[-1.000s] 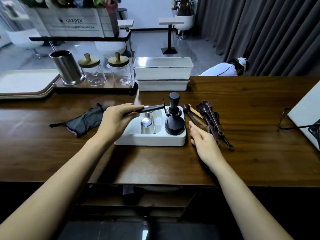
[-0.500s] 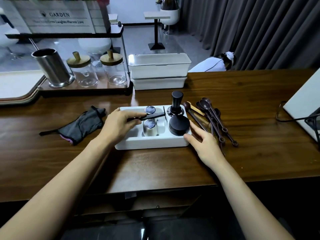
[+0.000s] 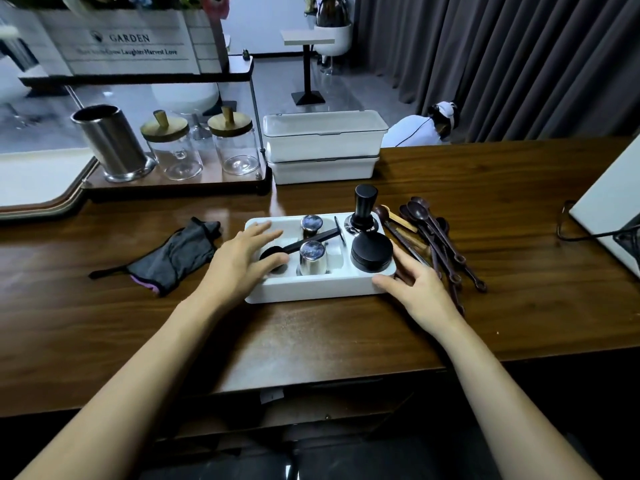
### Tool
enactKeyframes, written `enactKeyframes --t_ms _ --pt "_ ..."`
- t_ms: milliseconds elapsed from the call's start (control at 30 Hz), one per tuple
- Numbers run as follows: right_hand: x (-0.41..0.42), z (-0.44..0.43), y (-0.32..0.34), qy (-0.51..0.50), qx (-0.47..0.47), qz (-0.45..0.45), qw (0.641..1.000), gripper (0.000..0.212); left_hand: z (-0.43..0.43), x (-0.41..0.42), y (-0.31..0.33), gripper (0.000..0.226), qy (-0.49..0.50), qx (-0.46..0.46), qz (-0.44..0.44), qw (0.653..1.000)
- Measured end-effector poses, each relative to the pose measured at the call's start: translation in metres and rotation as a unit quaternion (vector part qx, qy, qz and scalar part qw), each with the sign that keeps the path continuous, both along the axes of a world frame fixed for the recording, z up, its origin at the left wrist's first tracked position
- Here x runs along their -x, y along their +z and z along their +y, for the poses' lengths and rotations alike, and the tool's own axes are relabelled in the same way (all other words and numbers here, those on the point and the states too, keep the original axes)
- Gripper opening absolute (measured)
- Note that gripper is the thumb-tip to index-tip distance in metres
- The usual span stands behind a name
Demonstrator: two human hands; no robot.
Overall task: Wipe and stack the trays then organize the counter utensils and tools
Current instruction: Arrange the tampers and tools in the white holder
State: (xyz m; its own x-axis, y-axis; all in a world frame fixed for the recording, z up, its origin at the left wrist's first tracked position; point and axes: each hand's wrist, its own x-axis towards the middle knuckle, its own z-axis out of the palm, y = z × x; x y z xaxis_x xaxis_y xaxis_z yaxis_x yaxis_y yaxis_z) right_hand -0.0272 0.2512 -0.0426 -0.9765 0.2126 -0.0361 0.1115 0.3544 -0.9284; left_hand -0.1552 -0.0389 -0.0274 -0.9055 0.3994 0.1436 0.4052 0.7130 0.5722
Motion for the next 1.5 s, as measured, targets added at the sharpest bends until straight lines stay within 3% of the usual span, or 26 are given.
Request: enactKeyframes --t_ms 133,300,433,767,967,1200,1500 --pt "0.003 0.0 0.006 0.017 -0.024 0.001 1.0 0.077 -0.014 -0.026 -0.006 0.083 0.034 -0.006 -0.043 0.998" --pt "0.008 -0.001 0.003 0.019 -0.036 -0.003 0.999 0.086 -0.016 -0.05 -0.011 0.061 0.038 -0.056 -0.071 0.995" --pt "0.008 -0.003 -0.001 0.001 0.004 -0.007 1.0 0.091 -0.015 -0.057 -0.016 0.082 0.083 -0.101 -0.088 0.988" --pt "0.001 0.01 0.022 -0.015 0.085 0.039 0.995 0.074 0.004 -0.049 -0.003 0.077 0.105 -0.159 -0.048 0.981" --pt "-0.001 0.065 0.052 -0.047 0.099 0.076 0.991 0.068 0.064 -0.031 0.03 0.094 0.056 -0.178 0.004 0.982" --pt "0.004 0.162 0.058 -0.085 0.078 0.075 0.99 0.065 0.168 -0.005 0.032 0.083 0.029 -0.187 -0.016 0.982" --pt "0.067 0.282 0.052 -0.093 0.068 0.054 0.992 0.072 0.293 0.058 0.027 0.079 0.032 -0.17 -0.036 0.984"
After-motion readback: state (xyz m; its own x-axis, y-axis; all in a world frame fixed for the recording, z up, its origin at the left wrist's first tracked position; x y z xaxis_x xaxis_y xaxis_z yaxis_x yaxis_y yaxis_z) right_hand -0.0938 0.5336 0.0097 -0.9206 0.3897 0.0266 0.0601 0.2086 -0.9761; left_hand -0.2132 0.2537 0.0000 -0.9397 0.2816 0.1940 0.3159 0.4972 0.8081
